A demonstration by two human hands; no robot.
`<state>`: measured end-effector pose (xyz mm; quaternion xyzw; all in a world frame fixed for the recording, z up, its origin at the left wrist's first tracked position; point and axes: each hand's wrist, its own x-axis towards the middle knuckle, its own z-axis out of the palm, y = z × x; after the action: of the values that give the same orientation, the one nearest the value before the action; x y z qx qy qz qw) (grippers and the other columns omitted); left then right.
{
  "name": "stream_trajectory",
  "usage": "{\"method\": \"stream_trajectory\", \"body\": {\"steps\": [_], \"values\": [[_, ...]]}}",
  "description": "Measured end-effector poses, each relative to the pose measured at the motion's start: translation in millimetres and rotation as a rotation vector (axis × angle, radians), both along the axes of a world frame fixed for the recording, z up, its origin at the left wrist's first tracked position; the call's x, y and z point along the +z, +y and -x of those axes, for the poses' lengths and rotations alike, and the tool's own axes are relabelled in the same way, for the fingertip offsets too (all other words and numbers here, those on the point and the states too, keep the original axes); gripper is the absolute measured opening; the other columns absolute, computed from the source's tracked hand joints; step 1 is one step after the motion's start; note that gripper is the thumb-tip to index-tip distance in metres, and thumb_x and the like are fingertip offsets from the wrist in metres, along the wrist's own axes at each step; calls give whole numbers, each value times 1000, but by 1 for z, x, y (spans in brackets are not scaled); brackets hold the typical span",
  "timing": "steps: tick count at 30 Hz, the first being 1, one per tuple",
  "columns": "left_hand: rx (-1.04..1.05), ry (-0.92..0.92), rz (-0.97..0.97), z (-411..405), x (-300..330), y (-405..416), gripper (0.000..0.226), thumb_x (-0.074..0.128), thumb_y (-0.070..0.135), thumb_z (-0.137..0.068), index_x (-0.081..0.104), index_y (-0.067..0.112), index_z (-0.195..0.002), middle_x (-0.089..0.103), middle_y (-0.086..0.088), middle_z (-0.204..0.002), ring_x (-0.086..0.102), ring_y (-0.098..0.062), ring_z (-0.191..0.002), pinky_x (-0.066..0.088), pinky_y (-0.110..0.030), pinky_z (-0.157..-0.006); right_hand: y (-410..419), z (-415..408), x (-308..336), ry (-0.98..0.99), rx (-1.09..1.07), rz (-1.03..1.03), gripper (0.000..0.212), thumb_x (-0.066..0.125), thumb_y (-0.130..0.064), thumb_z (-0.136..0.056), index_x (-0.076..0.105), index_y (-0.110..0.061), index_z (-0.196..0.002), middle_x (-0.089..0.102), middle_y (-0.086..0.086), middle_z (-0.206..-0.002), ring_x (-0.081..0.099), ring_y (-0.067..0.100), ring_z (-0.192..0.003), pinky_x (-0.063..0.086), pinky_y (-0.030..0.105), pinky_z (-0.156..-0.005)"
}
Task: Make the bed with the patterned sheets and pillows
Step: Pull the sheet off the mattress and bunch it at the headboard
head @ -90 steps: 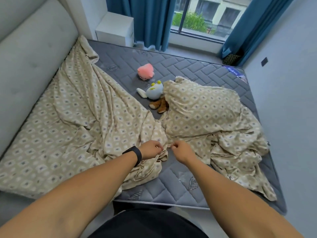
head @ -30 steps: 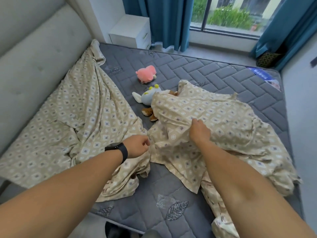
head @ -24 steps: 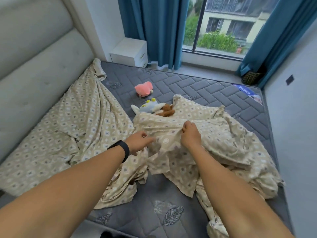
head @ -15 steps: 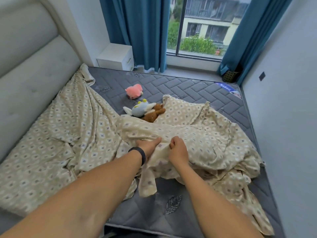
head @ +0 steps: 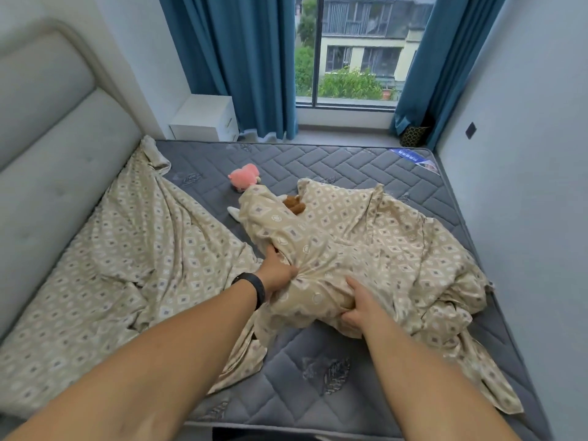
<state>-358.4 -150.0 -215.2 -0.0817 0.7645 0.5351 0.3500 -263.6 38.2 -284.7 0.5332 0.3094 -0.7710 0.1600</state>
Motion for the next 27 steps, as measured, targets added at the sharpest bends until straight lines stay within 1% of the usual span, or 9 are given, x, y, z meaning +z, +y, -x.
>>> {"method": "stream_trajectory", "body": {"steps": [2, 4, 6, 10, 13, 18, 21, 24, 27], "values": [[7, 38, -8, 6, -5, -21, 116, 73, 19, -88, -19, 36, -157, 30, -2, -162, 43, -34, -139, 42, -55, -111, -5, 22, -3, 26, 4, -87, 37, 75, -31, -89, 64, -15, -119, 71, 15, -108, 70, 33, -86, 58, 49, -48], [80, 65, -19, 10, -4, -37, 116, 75, 19, -86, -15, 38, -157, 33, -3, -160, 46, -34, -136, 44, -56, -109, -3, 51, -57, 82, -27, -160, 78, 88, -24, -65, 57, -17, -136, 72, 15, -116, 74, 36, -90, 60, 60, -66], [160, 91, -16, 10, -4, -53, 111, 73, 15, -87, -9, 38, -158, 37, -3, -157, 48, -35, -134, 45, -56, -108, -7, 77, -103, 146, -34, -205, 100, 86, -18, -56, 46, -21, -146, 70, 14, -121, 74, 40, -92, 57, 67, -75], [317, 135, -58, 6, -9, -93, 107, 71, 10, -87, -3, 37, -159, 39, -1, -157, 47, -32, -135, 43, -55, -110, -62, 83, -16, 208, -101, -286, 110, 79, -9, -72, 13, -33, -157, 44, 0, -144, 60, 36, -114, 53, 65, -91], [435, 147, -84, -3, -14, -123, 102, 70, 8, -90, 0, 30, -161, 38, -1, -156, 45, -31, -137, 41, -51, -113, -100, 89, 26, 235, -6, -350, 107, 73, -7, -82, 3, -34, -159, 36, 3, -152, 52, 35, -126, 48, 58, -103], [643, 111, -136, -5, -17, -199, 118, 80, 27, -77, -4, 32, -160, 34, 0, -159, 43, -32, -139, 39, -53, -114, -176, 135, 46, 347, 234, -527, 90, 66, -1, -90, 12, -24, -158, 40, 11, -152, 52, 34, -126, 50, 44, -101], [697, 91, -173, -1, -24, -239, 122, 85, 34, -65, 5, 43, -156, 38, 2, -157, 49, -30, -134, 43, -53, -110, -216, 156, 48, 409, 327, -577, 85, 65, 1, -88, 17, -26, -153, 47, 10, -146, 55, 31, -119, 50, 51, -104], [798, 85, -148, 2, -21, -294, 112, 81, 25, -81, 1, 36, -158, 38, 5, -154, 48, -30, -134, 44, -43, -108, -284, 181, 52, 488, 450, -605, 83, 64, 2, -86, 22, -31, -149, 50, 4, -139, 56, 30, -118, 49, 54, -105], [870, 95, -63, 7, -32, -357, 108, 74, 24, -90, -8, 24, -160, 33, -4, -160, 41, -30, -140, 39, -41, -113, -363, 207, 59, 556, 602, -599, 85, 63, 3, -88, 21, -32, -154, 47, -1, -139, 53, 29, -123, 46, 50, -109]]}}
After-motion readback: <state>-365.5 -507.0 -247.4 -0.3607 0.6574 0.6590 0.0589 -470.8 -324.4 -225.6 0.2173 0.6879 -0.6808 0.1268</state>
